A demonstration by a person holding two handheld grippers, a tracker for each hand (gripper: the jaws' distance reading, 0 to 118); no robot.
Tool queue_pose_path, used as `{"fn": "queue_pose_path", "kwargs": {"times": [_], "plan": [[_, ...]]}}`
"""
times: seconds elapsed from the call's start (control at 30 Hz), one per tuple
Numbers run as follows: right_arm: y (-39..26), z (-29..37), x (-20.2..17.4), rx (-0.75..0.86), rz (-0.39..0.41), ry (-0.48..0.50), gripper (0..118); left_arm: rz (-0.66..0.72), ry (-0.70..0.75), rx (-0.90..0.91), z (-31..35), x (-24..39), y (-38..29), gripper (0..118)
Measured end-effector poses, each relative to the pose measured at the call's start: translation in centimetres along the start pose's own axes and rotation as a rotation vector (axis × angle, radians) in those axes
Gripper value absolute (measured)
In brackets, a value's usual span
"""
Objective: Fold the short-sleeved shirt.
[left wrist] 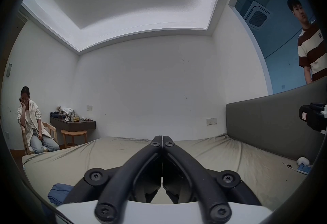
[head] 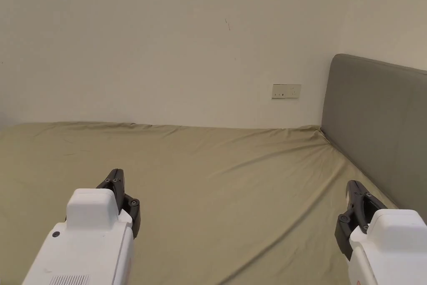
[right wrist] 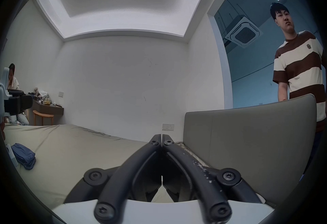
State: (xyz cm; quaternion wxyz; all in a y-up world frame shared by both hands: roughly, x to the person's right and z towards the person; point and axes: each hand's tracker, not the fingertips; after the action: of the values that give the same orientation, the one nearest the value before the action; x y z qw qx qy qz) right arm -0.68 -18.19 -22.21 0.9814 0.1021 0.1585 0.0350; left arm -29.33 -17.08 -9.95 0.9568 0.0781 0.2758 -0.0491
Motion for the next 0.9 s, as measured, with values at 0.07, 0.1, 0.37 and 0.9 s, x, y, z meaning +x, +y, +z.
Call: {"fn": "queue_pose_path", "kwargs": {"times": [0.07, 0.1, 0.37, 0.9], "plan": [[0.02, -0.07, -0.19, 0.002, 0.009, 0.001, 1, 0.01, 0.004, 0.002, -0.02, -0.12, 0.04, 0], [0.04, -0.11, -0.27, 0.002, 0.011, 0.003, 1, 0.015, 0.004, 0.002, -0.07, -0.18, 0.07, 0], [0.13, -0.26, -0.65, -0.006, 0.006, 0.018, 1, 0.02, -0.005, -0.011, -0.04, -0.29, -0.26, 0], [0.53, -0.19, -0.95, -0.008, 0.01, 0.033, 1, 0.029, -0.002, -0.015, -0.05, -0.58, -0.27, 0]]}}
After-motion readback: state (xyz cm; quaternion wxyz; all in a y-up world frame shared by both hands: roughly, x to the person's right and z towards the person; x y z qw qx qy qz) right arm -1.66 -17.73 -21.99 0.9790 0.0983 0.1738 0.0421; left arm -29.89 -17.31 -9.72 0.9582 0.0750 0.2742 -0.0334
